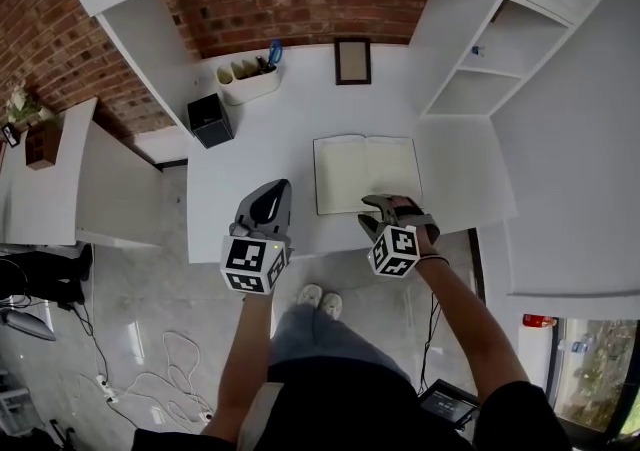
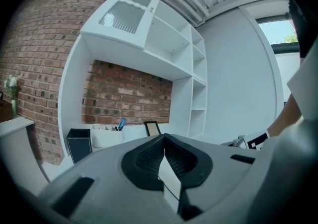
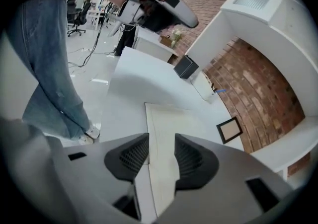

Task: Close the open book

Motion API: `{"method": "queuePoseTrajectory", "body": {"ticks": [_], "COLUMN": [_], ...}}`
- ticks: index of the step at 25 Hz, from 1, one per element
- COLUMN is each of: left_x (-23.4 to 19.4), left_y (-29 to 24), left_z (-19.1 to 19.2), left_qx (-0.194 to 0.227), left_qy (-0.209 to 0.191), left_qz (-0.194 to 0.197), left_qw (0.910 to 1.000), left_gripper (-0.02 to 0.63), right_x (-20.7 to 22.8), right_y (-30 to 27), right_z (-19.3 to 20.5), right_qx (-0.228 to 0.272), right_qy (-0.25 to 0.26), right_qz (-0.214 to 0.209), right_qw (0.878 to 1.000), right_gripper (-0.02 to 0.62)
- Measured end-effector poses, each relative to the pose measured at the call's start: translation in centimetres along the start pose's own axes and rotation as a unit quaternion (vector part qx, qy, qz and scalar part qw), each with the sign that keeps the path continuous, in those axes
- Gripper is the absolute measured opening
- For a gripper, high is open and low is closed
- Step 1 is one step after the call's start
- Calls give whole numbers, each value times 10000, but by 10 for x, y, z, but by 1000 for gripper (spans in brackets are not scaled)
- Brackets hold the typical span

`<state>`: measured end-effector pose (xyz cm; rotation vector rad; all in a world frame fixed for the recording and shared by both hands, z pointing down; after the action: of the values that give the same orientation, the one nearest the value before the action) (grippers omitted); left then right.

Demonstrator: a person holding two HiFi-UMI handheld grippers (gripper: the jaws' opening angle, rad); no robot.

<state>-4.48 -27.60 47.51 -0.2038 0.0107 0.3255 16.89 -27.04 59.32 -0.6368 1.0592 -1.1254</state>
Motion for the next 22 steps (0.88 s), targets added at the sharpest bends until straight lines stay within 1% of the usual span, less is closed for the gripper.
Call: {"method": "queuePoseTrajectory", "body": {"ticks": [9, 16, 22], "left_x": [-20, -33, -36], "left_y": [17, 26, 30], "left_z": [9, 15, 18], "left_qx": [-110, -169, -217], "left_qy": [40, 96, 102], "left_qz": [-278, -475, -550], "left_qw": [9995, 9987, 9982], "left_gripper": [9, 9, 9], "right_x": [-12, -14, -14], "right_y": [-34, -49, -53], "right_z": [-4, -5, -8], "right_qx": [-639, -966, -1103], "right_qy": [614, 832, 977], "right_qz": [165, 269, 544], "right_qw": [9959, 9915, 9876], "right_gripper": [147, 147, 147]}}
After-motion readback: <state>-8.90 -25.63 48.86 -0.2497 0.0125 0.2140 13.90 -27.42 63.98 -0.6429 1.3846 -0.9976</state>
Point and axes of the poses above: the fingertips, and each gripper's own axes: y backward along the fingers, x to its right, z out of its underside, the point moved 7 cm from there along y, backward along the fingers, and after that the axes turned 12 degrees about -z, right-handed, at the moved point
